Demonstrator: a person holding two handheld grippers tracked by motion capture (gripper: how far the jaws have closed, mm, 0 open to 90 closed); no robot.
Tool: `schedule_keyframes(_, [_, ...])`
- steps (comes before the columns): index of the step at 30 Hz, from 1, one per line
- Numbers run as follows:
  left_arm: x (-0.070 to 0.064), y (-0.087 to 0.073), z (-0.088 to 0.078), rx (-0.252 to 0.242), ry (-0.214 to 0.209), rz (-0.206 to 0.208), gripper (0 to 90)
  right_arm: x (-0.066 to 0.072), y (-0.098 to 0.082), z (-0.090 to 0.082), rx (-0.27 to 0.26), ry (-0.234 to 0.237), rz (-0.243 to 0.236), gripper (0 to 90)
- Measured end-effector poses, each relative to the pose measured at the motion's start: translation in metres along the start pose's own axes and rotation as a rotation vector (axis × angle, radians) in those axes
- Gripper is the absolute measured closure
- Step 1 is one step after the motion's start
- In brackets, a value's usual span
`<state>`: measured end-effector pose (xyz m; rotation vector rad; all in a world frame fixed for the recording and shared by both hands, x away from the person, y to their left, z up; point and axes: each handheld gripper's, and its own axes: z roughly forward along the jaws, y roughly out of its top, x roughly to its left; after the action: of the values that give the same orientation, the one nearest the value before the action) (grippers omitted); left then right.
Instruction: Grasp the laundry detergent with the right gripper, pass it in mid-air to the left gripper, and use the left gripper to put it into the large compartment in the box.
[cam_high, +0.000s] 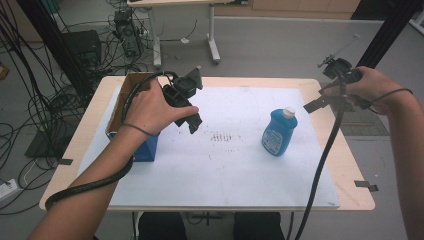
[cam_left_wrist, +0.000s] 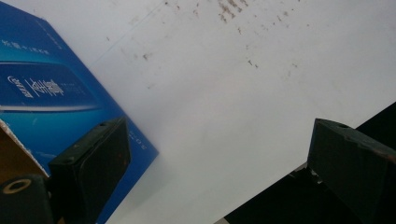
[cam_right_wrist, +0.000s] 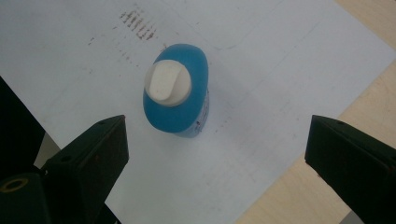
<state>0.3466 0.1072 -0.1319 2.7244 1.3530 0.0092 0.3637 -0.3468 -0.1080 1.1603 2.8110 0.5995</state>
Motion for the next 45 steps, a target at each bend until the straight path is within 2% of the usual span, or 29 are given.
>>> schedule_keyframes(5, [0.001, 0.003, 0.004, 0.006, -0.003, -0.004, 6.6, 0.005, -0.008, 0.001, -0.011, 0.007, -0.006, 6.0])
schedule_keyframes(12, [0.000, 0.007, 0.007, 0.008, -0.012, 0.011, 6.5, 0.009, -0.029, 0.003, -0.055, 0.023, 0.009, 6.0])
schedule_keyframes(23, [0.003, 0.011, 0.011, 0.011, -0.027, 0.015, 6.6, 0.017, -0.050, 0.010, -0.079, 0.011, 0.038, 6.0])
schedule_keyframes(30, [0.004, 0.012, 0.014, 0.013, -0.031, 0.014, 6.6, 0.020, -0.061, 0.015, -0.101, 0.006, 0.031, 6.0])
schedule_keyframes(33, [0.004, 0.013, 0.015, 0.014, -0.033, 0.014, 6.6, 0.025, -0.065, 0.017, -0.103, -0.010, 0.023, 5.9])
schedule_keyframes(41, [0.006, 0.014, 0.017, 0.011, -0.036, 0.015, 6.6, 0.027, -0.076, 0.024, -0.114, -0.012, 0.030, 5.5])
schedule_keyframes(45, [0.004, 0.014, 0.018, 0.007, -0.040, 0.018, 6.6, 0.028, -0.082, 0.029, -0.120, -0.010, 0.052, 5.9])
